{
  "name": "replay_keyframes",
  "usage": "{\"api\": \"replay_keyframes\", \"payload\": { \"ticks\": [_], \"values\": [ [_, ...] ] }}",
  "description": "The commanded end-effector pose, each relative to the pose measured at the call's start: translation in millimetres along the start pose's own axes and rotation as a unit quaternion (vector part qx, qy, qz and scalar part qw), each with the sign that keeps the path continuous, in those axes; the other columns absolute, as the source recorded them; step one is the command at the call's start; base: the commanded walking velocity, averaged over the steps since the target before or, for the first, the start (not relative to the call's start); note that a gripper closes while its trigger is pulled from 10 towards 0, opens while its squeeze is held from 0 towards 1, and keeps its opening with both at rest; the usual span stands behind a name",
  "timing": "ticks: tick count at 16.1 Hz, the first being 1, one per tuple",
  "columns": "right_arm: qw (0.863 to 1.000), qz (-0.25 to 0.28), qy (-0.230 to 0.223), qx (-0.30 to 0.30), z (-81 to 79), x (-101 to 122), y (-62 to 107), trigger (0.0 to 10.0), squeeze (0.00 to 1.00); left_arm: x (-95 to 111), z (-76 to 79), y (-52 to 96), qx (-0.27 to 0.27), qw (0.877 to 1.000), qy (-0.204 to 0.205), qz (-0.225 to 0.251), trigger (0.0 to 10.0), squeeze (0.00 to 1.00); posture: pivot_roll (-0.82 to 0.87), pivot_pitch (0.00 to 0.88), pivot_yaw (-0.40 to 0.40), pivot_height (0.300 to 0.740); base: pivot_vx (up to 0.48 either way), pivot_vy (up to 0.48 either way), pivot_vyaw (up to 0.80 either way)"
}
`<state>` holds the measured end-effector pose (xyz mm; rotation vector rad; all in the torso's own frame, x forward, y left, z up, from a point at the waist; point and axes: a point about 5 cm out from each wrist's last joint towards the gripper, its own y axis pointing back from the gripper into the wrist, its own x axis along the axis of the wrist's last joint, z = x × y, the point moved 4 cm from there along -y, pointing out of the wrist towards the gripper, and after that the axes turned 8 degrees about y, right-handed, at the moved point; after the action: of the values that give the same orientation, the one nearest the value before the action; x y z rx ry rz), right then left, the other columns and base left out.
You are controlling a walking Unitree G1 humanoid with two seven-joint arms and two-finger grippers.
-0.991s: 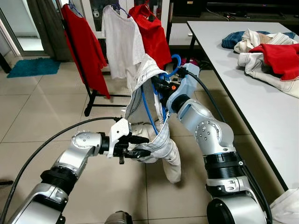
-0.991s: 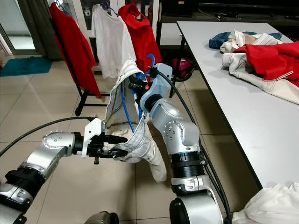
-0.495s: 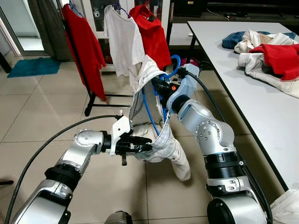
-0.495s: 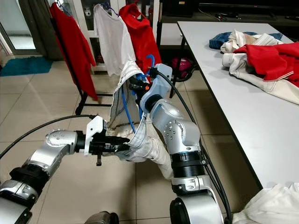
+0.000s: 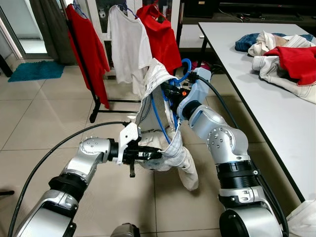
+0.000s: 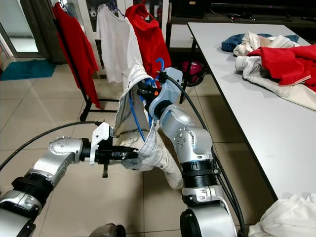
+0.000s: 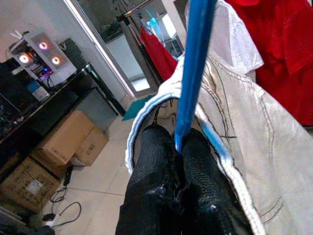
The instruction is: Hang hanger
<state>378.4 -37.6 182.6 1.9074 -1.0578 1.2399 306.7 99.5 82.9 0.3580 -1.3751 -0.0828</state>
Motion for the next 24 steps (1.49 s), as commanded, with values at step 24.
{"api": "replay_keyframes", "payload": {
  "ticks": [24],
  "values": [
    [0.995, 0.022, 0.093, -0.014, 27.2, 19.6, 9.5, 10.0, 0.00, 45.5, -56.2, 140.5, 0.349, 0.937, -0.024, -0.010, 0.0, 0.00, -0.10, 0.000, -0.014, 0.740, 0.000, 0.000, 0.00]
  ]
}}
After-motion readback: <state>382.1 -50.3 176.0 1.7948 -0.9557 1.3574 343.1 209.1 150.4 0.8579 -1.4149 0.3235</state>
